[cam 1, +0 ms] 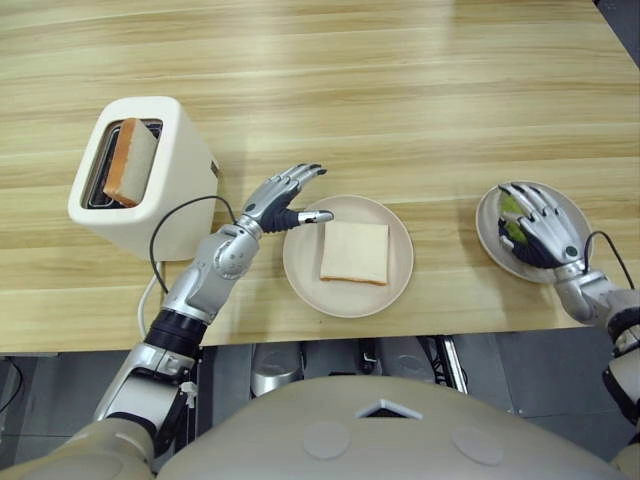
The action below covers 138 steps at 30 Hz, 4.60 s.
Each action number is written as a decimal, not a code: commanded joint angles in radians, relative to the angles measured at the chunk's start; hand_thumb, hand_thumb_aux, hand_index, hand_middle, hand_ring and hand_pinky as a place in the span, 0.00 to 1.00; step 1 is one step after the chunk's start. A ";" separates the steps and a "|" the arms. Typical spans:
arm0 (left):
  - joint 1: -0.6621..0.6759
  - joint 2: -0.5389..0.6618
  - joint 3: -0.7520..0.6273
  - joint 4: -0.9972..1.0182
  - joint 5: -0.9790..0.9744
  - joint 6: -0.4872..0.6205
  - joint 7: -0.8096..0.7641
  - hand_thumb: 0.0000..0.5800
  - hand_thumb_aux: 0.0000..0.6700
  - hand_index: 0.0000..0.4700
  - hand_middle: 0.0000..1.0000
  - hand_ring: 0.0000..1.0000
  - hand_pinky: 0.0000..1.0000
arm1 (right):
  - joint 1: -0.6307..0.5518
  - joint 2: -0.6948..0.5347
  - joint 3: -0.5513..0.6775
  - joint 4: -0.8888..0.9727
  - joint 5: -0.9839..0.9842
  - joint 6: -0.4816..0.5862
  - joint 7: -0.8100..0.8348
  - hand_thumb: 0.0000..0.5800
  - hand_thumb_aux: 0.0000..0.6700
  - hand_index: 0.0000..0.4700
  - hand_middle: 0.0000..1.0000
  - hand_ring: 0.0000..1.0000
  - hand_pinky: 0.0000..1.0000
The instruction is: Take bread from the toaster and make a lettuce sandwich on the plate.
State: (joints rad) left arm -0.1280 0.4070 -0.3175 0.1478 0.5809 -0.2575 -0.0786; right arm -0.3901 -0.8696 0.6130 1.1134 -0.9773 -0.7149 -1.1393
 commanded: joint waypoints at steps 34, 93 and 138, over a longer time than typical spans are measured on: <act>0.052 -0.029 0.061 0.030 -0.043 -0.005 0.080 0.00 0.00 0.00 0.00 0.00 0.00 | 0.132 -0.090 -0.162 0.119 0.130 -0.132 0.081 0.00 0.00 0.00 0.00 0.00 0.00; 0.004 -0.056 0.060 0.087 -0.057 -0.010 0.102 0.00 0.00 0.00 0.00 0.00 0.00 | -0.071 0.083 -0.179 -0.339 0.136 -0.236 0.285 1.00 1.00 0.98 1.00 1.00 1.00; 0.027 -0.011 0.214 0.055 -0.134 -0.019 0.110 0.00 0.00 0.00 0.00 0.00 0.00 | -0.123 0.142 -0.129 -0.616 0.128 -0.197 0.772 0.00 0.00 0.00 0.00 0.00 0.00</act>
State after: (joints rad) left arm -0.1123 0.3863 -0.1100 0.2148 0.4589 -0.2900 0.0442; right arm -0.5212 -0.7081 0.5231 0.5316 -0.8814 -0.9242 -0.4072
